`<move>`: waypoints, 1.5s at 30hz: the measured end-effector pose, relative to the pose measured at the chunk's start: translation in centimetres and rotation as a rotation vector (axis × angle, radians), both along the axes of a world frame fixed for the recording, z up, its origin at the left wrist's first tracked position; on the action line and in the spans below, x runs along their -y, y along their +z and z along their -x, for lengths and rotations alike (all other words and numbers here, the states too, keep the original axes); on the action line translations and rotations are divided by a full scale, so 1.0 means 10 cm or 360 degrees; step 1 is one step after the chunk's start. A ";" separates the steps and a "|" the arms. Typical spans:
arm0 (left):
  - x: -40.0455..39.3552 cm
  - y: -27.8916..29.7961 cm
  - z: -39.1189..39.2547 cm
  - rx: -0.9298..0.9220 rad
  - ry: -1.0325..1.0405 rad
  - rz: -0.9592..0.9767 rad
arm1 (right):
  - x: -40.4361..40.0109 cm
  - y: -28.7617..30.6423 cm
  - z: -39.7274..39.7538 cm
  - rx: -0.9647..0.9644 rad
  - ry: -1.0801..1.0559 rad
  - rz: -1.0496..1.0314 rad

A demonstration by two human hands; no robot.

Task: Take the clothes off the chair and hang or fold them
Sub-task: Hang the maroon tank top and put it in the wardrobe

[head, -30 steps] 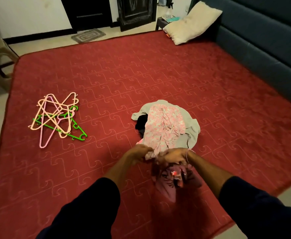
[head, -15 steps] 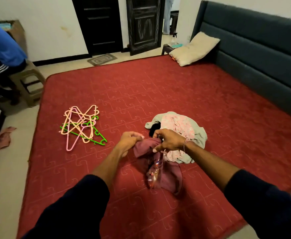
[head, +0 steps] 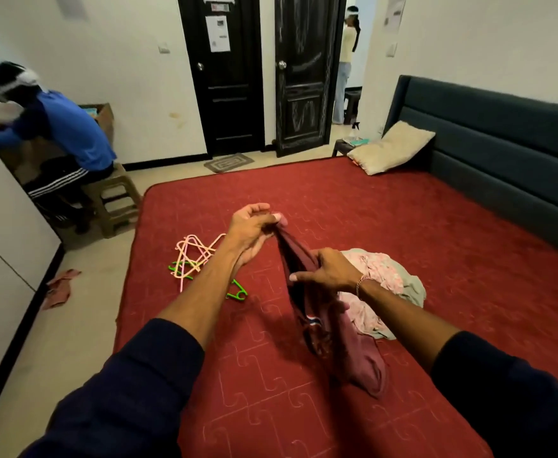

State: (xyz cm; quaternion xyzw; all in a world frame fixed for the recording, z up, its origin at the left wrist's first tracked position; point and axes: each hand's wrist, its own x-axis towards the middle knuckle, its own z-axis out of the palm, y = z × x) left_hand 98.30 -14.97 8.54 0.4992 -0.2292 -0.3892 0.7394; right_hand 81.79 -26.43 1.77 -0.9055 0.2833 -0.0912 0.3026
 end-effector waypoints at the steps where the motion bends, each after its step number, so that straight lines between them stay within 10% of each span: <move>1: -0.05 0.07 -0.02 -0.0004 -0.0001 0.0006 | -0.03 0.02 0.00 0.0062 0.0002 -0.0002; 13: -0.67 0.52 -0.34 0.0626 0.0057 -0.0713 | -0.28 0.73 -0.12 0.0577 0.0025 0.0152; 20: -0.99 0.74 -0.44 0.0576 -0.0757 -0.1258 | -0.32 0.97 -0.23 0.0657 -0.0028 0.0382; 28: -1.04 0.96 -0.30 0.0197 -0.0553 -0.0398 | -0.38 0.81 -0.18 0.0100 0.0205 0.0735; 34: -1.19 1.16 -0.24 0.0088 -0.0520 0.0040 | -0.33 0.29 -0.02 -0.0146 -0.0370 0.0267; 37: -1.26 1.22 -0.26 0.0033 -0.0404 0.0119 | -0.43 0.23 0.11 0.0006 -0.0712 -0.0618; 40: -1.30 1.28 -0.26 -0.0021 -0.0281 0.0135 | -0.53 0.46 0.13 0.0135 -0.0507 -0.1448; 45: -1.41 1.42 -0.21 -0.0073 0.0021 0.0251 | -0.69 1.17 0.03 0.0782 -0.0110 -0.1627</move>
